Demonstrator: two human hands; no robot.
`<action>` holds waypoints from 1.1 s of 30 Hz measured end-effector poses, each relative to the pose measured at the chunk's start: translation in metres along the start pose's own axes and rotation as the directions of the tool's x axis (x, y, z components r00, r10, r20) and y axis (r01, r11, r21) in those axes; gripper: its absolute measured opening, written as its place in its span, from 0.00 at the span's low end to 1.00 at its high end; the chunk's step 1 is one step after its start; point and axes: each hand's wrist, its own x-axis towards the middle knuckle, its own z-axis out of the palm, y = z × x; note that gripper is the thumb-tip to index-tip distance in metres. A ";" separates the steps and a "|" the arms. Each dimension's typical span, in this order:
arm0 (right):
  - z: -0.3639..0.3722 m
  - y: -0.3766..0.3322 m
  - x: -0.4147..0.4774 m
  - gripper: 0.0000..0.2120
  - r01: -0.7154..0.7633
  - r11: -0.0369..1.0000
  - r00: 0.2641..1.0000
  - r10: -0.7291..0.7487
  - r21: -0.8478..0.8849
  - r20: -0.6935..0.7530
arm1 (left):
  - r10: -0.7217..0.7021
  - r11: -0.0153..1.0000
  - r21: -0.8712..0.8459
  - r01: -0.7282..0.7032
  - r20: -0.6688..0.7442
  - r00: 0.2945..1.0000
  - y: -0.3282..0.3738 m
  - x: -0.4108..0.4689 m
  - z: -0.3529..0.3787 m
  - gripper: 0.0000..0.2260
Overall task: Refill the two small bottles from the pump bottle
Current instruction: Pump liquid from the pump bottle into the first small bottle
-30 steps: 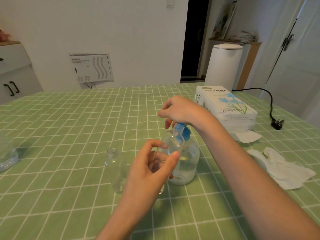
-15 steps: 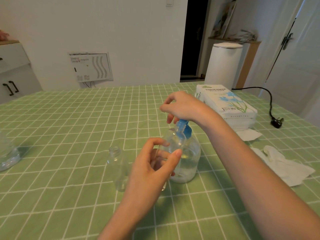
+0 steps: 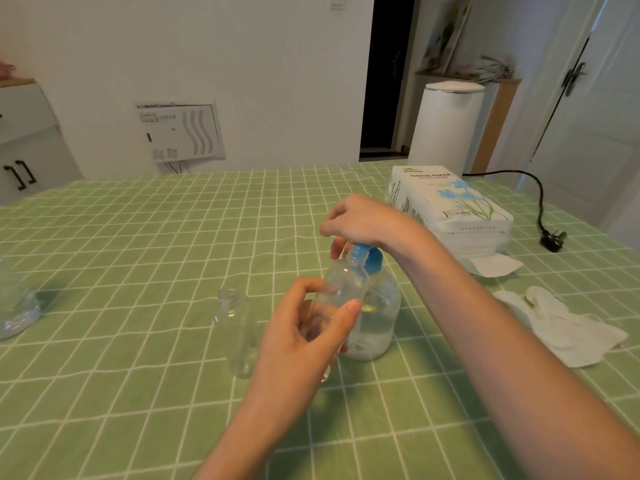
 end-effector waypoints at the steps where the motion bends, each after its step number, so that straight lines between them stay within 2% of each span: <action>1: 0.001 0.001 0.000 0.19 0.000 1.000 1.000 0.000 -0.001 -0.001 | -0.001 1.000 0.004 0.001 -0.003 1.000 -0.001 0.000 0.000 0.18; 13: -0.008 -0.007 0.003 0.18 0.033 0.990 0.999 -0.037 -0.135 -0.030 | 0.016 1.000 0.016 -0.016 0.002 1.000 0.005 0.003 0.001 0.19; 23: 0.000 -0.001 0.001 0.18 -0.030 0.994 1.000 0.030 -0.107 0.003 | 0.022 0.999 0.041 -0.022 -0.009 1.000 -0.004 0.001 -0.001 0.17; 27: 0.000 -0.002 -0.001 0.18 -0.025 0.994 0.999 0.022 -0.104 -0.025 | 0.021 0.999 0.034 -0.021 -0.010 1.000 -0.004 0.002 -0.002 0.16; 33: -0.011 -0.011 -0.003 0.17 0.006 0.980 0.998 -0.020 -0.201 -0.067 | 0.036 0.999 0.020 -0.035 -0.009 0.999 0.002 0.004 0.000 0.18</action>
